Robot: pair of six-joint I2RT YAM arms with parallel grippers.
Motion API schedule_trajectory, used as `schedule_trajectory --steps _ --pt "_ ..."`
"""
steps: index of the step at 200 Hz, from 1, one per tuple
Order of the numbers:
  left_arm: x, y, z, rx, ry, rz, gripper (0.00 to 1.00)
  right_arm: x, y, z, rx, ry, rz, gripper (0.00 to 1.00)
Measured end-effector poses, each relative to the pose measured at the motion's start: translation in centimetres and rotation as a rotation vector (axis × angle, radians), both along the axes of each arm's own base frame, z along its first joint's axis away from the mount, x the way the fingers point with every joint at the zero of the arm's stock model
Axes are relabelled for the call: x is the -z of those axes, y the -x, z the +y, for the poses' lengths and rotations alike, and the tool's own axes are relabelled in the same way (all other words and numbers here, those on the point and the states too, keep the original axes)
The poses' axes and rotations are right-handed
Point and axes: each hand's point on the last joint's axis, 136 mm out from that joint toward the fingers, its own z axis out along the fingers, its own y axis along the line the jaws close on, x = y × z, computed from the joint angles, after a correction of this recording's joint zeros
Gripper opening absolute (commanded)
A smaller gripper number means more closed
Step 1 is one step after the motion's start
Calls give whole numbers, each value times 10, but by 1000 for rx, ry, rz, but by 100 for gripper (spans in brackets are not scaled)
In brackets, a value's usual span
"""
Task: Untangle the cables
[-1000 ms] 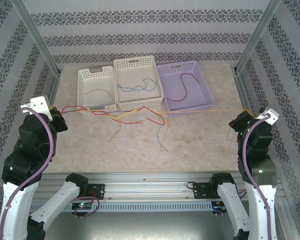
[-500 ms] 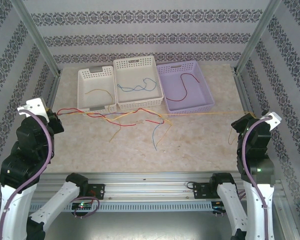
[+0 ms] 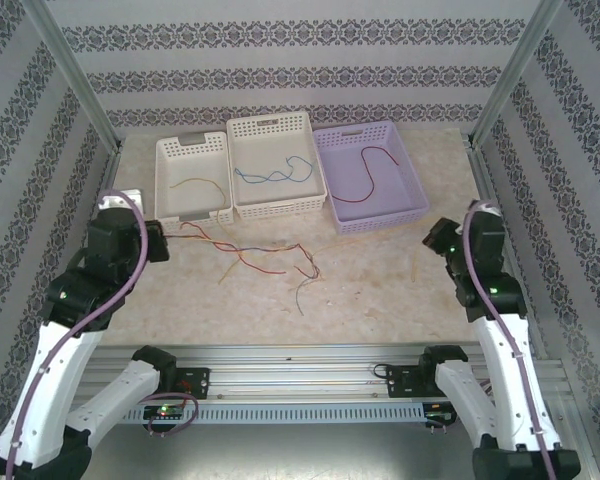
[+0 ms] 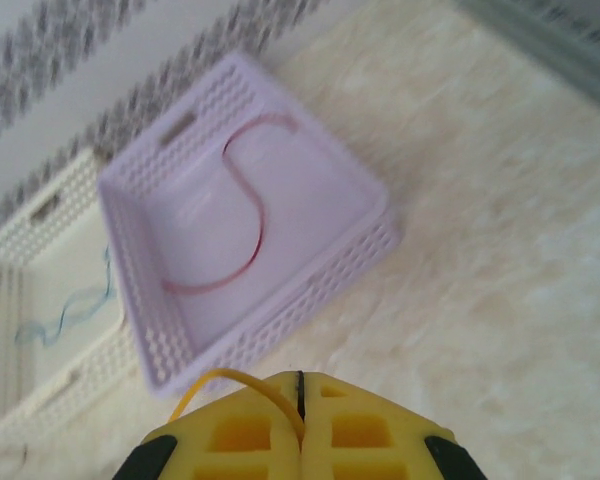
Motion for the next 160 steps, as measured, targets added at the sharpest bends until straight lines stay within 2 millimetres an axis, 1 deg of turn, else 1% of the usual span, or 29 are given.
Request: schedule_trajectory --steps 13,37,60,75,84,98,108,118,129,140,160 --pt "8 -6 -11 35 42 27 0 8 0 21 -83 8 13 23" --pt "16 -12 -28 86 112 47 0 16 -4 56 -226 41 20 42" --pt "21 -15 -39 119 161 59 0 31 -9 84 -336 48 43 53" --pt "22 -15 -43 132 183 62 0 45 -11 104 -413 60 79 57" --pt "20 -16 -45 138 193 58 0 55 -12 116 -460 82 106 57" --pt "20 -16 -47 143 204 57 0 72 -9 133 -528 114 159 59" --pt "20 -16 -47 144 207 57 0 81 -6 142 -561 126 186 60" --pt "20 -16 -48 147 208 57 0 85 -4 147 -580 131 196 62" --pt "20 -16 -49 149 212 58 0 84 -1 153 -600 131 193 64" --pt "20 -15 -49 150 215 58 0 82 1 160 -623 132 182 63" --pt "20 -15 -51 159 222 60 0 88 9 172 -661 161 202 65"
